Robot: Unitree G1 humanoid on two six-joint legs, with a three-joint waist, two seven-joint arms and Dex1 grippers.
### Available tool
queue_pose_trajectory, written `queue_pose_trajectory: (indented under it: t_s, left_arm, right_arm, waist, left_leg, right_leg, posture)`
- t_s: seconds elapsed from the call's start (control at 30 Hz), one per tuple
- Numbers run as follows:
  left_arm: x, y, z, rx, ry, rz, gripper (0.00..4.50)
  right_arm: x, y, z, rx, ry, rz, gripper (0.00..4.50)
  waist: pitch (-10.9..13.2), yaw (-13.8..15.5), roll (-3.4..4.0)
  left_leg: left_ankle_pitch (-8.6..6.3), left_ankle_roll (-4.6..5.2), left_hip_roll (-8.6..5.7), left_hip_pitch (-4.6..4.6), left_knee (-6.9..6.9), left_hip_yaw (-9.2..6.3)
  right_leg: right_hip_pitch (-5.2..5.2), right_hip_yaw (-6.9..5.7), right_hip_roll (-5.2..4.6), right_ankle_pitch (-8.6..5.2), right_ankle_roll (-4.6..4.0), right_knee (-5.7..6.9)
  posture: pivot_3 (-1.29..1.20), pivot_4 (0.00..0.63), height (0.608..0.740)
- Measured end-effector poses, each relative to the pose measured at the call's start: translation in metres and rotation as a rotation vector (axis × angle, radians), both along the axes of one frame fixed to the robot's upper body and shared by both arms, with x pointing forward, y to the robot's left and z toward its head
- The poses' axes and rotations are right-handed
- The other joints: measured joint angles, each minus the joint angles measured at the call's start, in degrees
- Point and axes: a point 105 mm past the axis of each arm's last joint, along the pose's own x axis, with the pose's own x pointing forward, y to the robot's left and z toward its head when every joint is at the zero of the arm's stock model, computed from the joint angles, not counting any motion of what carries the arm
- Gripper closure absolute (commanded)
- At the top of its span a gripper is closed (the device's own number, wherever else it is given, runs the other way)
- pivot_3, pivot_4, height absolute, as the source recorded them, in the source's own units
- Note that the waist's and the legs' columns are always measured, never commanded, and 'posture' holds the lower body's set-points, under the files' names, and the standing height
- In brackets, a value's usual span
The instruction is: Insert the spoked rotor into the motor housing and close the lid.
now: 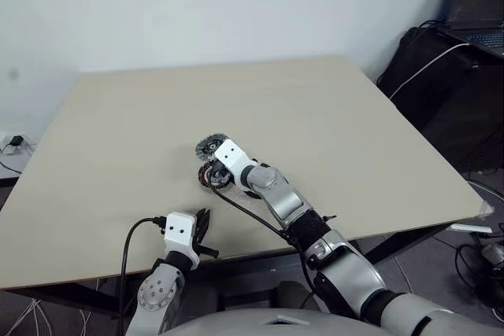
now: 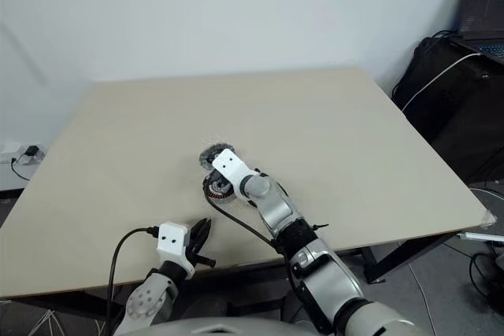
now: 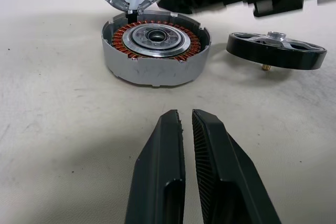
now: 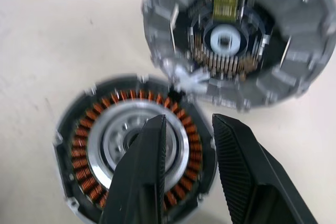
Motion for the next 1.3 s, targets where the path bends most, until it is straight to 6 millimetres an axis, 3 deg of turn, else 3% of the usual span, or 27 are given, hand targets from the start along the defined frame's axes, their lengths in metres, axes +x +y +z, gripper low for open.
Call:
queue_pose_trajectory:
  t_s: [0.2,0.5,0.93,1.3]
  left_arm:
    - [0.000,0.000,0.000,-0.001,0.000,0.000,4.08]
    - [0.000,0.000,0.000,-0.003,0.001,0.004,4.08]
    - [0.001,-0.001,-0.001,-0.006,0.001,0.006,4.08]
    - [0.003,-0.002,-0.004,-0.010,0.008,0.001,4.08]
  right_arm:
    - [-0.008,0.010,-0.005,0.000,0.040,0.045,2.98]
    - [-0.010,0.009,-0.021,-0.038,0.112,0.045,2.98]
    - [-0.003,0.009,-0.019,-0.073,0.147,0.033,2.98]
    - [-0.003,-0.003,-0.014,-0.040,0.204,0.052,2.98]
  waist:
    - [0.0,0.0,-0.02]
    - [0.1,0.0,-0.05]
    - [0.1,0.1,-0.03]
    - [0.1,-0.1,-0.02]
  left_leg:
    - [0.00,0.00,0.00,0.00,0.00,0.00]
    - [0.00,-0.01,0.00,0.00,-0.01,-0.01]
    - [0.00,-0.01,-0.01,0.00,0.00,-0.02]
    - [-0.01,-0.01,0.01,-0.02,-0.01,-0.02]
  right_leg:
    - [0.00,0.00,-0.01,0.02,-0.04,0.00]
    - [0.00,0.00,-0.05,0.03,-0.05,0.00]
    - [0.01,-0.01,-0.08,0.03,-0.05,0.00]
    - [-0.03,-0.01,-0.05,0.04,-0.03,0.00]
  posture:
    - [0.00,0.000,0.740]
    - [0.00,0.000,0.740]
    - [0.00,0.000,0.740]
    - [0.00,0.000,0.740]
